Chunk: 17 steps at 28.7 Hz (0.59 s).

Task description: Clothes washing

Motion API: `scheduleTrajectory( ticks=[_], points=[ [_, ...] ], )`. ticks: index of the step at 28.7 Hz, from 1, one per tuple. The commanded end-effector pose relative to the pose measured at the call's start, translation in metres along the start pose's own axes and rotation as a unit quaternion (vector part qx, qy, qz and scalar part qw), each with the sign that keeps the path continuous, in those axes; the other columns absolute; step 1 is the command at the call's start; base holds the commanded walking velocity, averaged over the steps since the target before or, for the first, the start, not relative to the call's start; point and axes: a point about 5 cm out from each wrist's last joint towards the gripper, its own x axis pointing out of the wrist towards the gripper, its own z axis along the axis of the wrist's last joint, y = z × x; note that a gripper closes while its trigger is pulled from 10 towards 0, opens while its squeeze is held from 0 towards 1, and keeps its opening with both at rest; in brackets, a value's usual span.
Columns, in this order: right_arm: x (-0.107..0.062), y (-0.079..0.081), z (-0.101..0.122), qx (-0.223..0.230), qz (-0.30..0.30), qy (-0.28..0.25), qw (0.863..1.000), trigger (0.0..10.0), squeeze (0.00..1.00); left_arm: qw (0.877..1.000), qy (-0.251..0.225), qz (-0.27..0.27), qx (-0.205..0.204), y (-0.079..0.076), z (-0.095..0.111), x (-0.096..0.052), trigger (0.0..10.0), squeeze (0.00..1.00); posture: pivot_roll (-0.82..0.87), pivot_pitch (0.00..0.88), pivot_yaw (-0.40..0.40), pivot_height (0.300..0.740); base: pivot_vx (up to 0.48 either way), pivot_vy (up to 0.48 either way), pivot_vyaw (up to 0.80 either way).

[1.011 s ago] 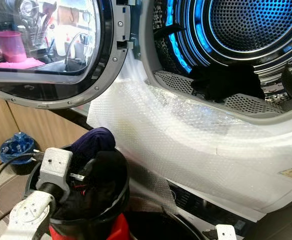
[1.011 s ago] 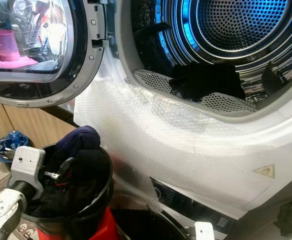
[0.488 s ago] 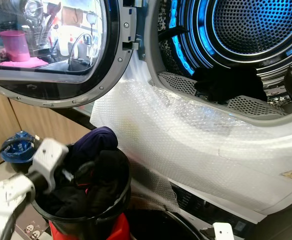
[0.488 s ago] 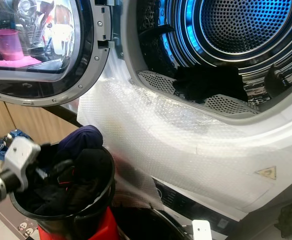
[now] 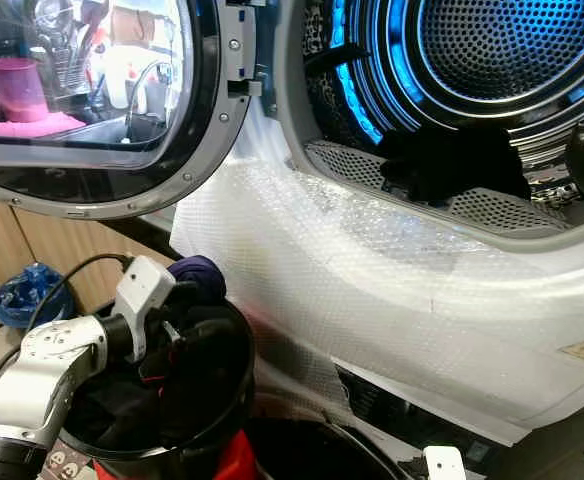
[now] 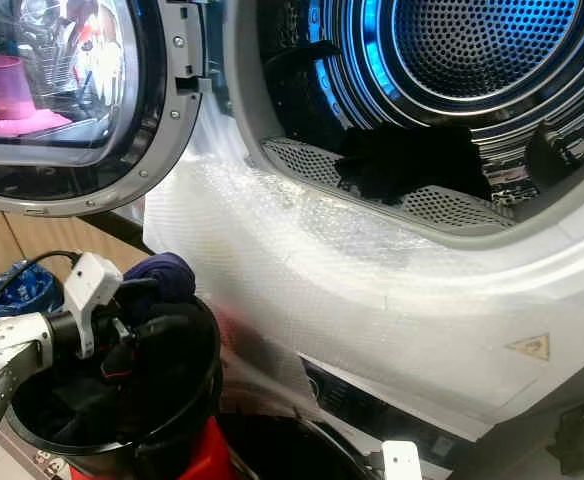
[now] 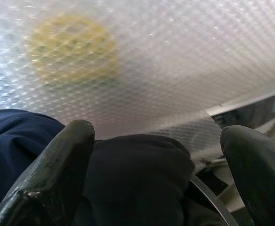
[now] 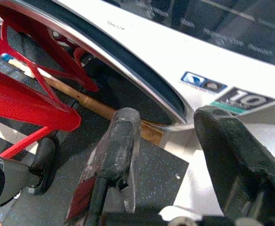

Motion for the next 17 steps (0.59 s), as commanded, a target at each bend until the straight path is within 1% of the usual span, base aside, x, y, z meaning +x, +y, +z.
scheduleTrajectory(
  ticks=[1, 3, 6, 8, 13, 15, 17],
  points=[
    [-0.001, -0.003, -0.002, 0.010, -0.008, -0.003, 1.000, 10.0, 0.00, 0.999, 0.027, -0.011, 0.017, 0.002, -0.003, -0.004, 10.0, 0.00, 0.40, 0.000, -0.110, 0.740, 0.000, 0.000, 0.00],
    [-0.001, -0.002, -0.004, 0.012, -0.008, -0.001, 1.000, 10.0, 0.00, 0.997, 0.063, -0.009, 0.036, 0.006, -0.008, -0.014, 10.0, 0.00, 0.40, 0.000, -0.103, 0.740, 0.000, 0.000, 0.00],
    [-0.001, -0.001, -0.004, 0.013, -0.008, -0.001, 1.000, 10.0, 0.00, 0.994, 0.090, -0.003, 0.053, 0.009, -0.012, -0.023, 10.0, 0.00, 0.40, 0.000, -0.100, 0.740, 0.000, 0.000, 0.00],
    [-0.001, -0.001, -0.003, 0.014, -0.007, -0.003, 1.000, 10.0, 0.00, 0.993, 0.105, 0.006, 0.058, 0.011, -0.015, -0.026, 10.0, 0.00, 0.40, 0.000, -0.098, 0.740, 0.000, 0.000, 0.00],
    [-0.001, 0.001, -0.002, 0.014, -0.005, -0.004, 1.000, 10.0, 0.00, 0.991, 0.122, 0.013, 0.061, 0.011, -0.024, -0.025, 10.0, 0.00, 0.41, 0.000, -0.096, 0.740, 0.000, 0.000, 0.00],
    [-0.001, 0.002, -0.002, 0.012, -0.004, -0.004, 1.000, 10.0, 0.00, 0.991, 0.121, 0.013, 0.058, 0.011, -0.026, -0.023, 10.0, 0.00, 0.40, 0.000, -0.095, 0.740, 0.000, 0.000, 0.00],
    [-0.001, 0.002, -0.002, 0.011, -0.002, -0.005, 1.000, 10.0, 0.00, 0.993, 0.110, 0.006, 0.044, 0.008, -0.030, -0.020, 10.0, 0.00, 0.40, 0.000, -0.097, 0.740, 0.000, 0.000, 0.00]
  ],
)
